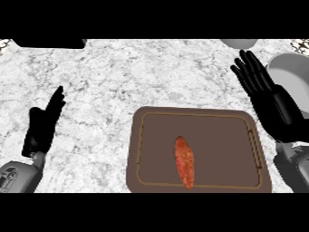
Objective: Pick the sweet potato from the tray and place it in the pot
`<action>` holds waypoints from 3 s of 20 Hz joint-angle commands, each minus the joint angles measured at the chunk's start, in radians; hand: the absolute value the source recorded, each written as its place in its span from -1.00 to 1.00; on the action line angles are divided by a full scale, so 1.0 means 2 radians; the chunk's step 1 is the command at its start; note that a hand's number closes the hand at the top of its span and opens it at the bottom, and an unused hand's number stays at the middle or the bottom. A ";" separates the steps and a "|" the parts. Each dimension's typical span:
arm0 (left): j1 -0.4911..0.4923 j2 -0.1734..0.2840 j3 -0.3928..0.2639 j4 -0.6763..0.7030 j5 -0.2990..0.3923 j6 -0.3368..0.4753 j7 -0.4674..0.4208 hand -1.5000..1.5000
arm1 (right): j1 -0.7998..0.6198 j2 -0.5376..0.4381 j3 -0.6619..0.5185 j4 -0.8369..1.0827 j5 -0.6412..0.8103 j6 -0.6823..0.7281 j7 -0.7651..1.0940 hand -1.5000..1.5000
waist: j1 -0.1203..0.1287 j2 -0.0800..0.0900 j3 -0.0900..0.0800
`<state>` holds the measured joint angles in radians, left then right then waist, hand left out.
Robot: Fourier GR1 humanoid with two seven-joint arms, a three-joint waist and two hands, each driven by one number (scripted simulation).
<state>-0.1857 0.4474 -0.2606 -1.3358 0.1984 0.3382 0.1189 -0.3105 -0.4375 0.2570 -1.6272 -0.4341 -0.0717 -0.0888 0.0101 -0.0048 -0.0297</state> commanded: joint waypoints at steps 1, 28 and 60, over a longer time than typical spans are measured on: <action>-0.009 0.001 0.023 -0.020 0.015 -0.013 -0.015 0.00 | -0.035 -0.007 -0.001 0.025 -0.025 0.072 -0.003 1.00 | 0.004 0.003 0.015; -0.045 -0.036 0.086 -0.096 0.064 -0.032 -0.062 0.00 | -0.178 -0.150 0.139 0.185 0.342 0.280 -0.383 -1.00 | 0.003 0.002 0.015; -0.027 -0.071 0.142 -0.130 0.015 -0.083 -0.020 0.00 | -0.071 0.026 0.142 0.112 0.570 0.280 -0.232 -1.00 | -0.004 0.002 0.015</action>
<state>-0.2548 0.3034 0.0134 -1.5566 0.2398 0.1809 0.0354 -0.4712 -0.4255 0.5646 -1.3753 0.6521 0.4667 -0.6031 0.0018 -0.0003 0.0000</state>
